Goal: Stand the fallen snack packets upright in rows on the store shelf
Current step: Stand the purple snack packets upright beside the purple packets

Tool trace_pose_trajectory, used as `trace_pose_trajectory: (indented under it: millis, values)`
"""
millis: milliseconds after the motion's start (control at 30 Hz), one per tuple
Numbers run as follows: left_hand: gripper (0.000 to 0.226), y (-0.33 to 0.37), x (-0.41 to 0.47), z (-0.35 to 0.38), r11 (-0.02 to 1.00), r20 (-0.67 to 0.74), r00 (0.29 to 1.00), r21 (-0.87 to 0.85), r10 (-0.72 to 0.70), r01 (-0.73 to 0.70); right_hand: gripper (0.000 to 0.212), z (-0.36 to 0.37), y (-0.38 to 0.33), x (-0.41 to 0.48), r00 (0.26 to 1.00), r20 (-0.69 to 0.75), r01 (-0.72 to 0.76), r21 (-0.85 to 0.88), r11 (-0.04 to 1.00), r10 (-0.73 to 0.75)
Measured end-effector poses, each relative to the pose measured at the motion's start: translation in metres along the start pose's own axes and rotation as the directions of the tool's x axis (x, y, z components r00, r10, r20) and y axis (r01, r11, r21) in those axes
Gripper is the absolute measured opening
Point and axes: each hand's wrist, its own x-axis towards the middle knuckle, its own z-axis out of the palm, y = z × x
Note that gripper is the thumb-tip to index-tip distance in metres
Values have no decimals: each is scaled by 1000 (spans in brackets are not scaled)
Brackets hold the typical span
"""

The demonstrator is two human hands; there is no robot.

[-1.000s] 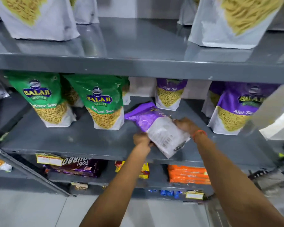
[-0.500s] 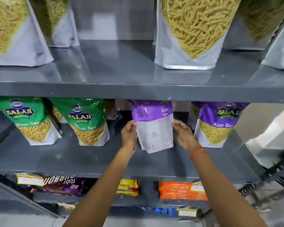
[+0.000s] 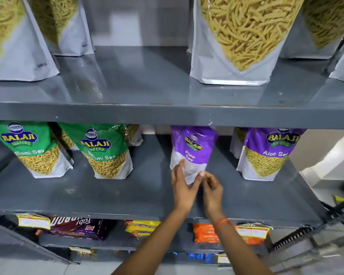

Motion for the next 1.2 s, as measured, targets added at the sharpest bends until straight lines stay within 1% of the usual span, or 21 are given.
trace_pose_trajectory:
  millis: [67, 133, 200, 267, 333, 367, 400, 467, 533, 633, 700, 767, 833, 900, 933, 967, 1000, 1033, 1067, 1133, 1200]
  values:
    - [85, -1, 9, -5, 998, 30, 999, -41, -36, 37, 10, 17, 10, -13, 999, -6, -43, 32, 999, 43]
    - [84, -2, 21, -11, 990, 11, 996, -115, -87, 88, 28, 36, 14, -23, 996, 10, -88, 68, 994, 88]
    - [74, -5, 35, -19, 984, -59, 994, -155, -97, 87, 36, 45, 17, -30, 994, 34, -106, 37, 994, 105]
    - [58, -12, 48, -28, 985, -55, 995, -156, -80, 71, 33, 41, 15, -35, 998, -17, -62, -20, 998, 61]
    - [46, -13, 58, -41, 982, 36, 997, -175, -68, 74, 24, 31, 5, -27, 988, -152, 33, -63, 997, -42]
    - [45, -15, 63, -48, 977, 104, 993, -198, -61, 81, 30, 25, -2, -17, 979, -187, 56, -104, 993, -75]
    - [47, -15, 69, -55, 971, 177, 983, -221, -52, 91, 47, 21, -11, -4, 980, -181, 52, -149, 987, -79]
    - [55, -17, 83, -68, 961, 316, 948, -246, -42, 124, 68, 19, -29, 23, 996, -87, -17, -135, 991, 5]
    - [55, -16, 94, -77, 961, 406, 912, -228, -51, 155, 61, 22, -36, 38, 999, 30, -27, -17, 999, 28]
    - [44, -12, 104, -84, 966, 444, 894, -198, -61, 165, 35, 31, -26, 35, 997, 70, -3, -77, 997, 9]
    - [44, -11, 104, -86, 960, 441, 895, -216, -68, 179, 37, 33, -22, 29, 999, 50, -8, -116, 993, 14]
    - [50, -6, 95, -90, 962, 433, 901, -231, -30, 143, 44, 34, -32, 22, 996, 86, 6, -37, 999, -3]
    - [66, 5, 55, -48, 970, 403, 915, -220, -10, 107, 50, -12, -37, 27, 992, 102, -76, 21, 997, 74]
    - [88, 8, 35, -43, 996, 239, 970, -88, 43, -23, 55, -16, -39, 25, 999, 3, -32, -25, 999, 32]
    - [97, 10, 25, -38, 994, 140, 986, 48, 91, -98, 57, -17, -44, 24, 997, -74, 24, -137, 990, -34]
    - [100, 13, 16, -34, 961, 72, 980, 196, 185, -196, 57, -16, -54, 21, 978, -142, 110, -266, 958, -152]
    - [97, 18, 9, -29, 903, 56, 955, 316, 290, -292, 54, -16, -62, 20, 943, -157, 219, -372, 902, -293]
    - [90, 23, 2, -20, 853, 80, 922, 356, 378, -381, 51, -17, -69, 19, 900, -120, 326, -455, 829, -420]
    - [83, 25, -2, -10, 827, 115, 892, 338, 438, -449, 49, -19, -74, 19, 857, -57, 410, -527, 744, -512]
    - [72, 29, -3, 11, 828, 172, 871, 273, 459, -490, 48, -28, -78, 18, 788, 66, 513, -620, 594, -612]
    - [74, 29, -2, 45, 874, 199, 891, 196, 408, -444, 49, -54, -83, 19, 771, 79, 523, -646, 557, -632]
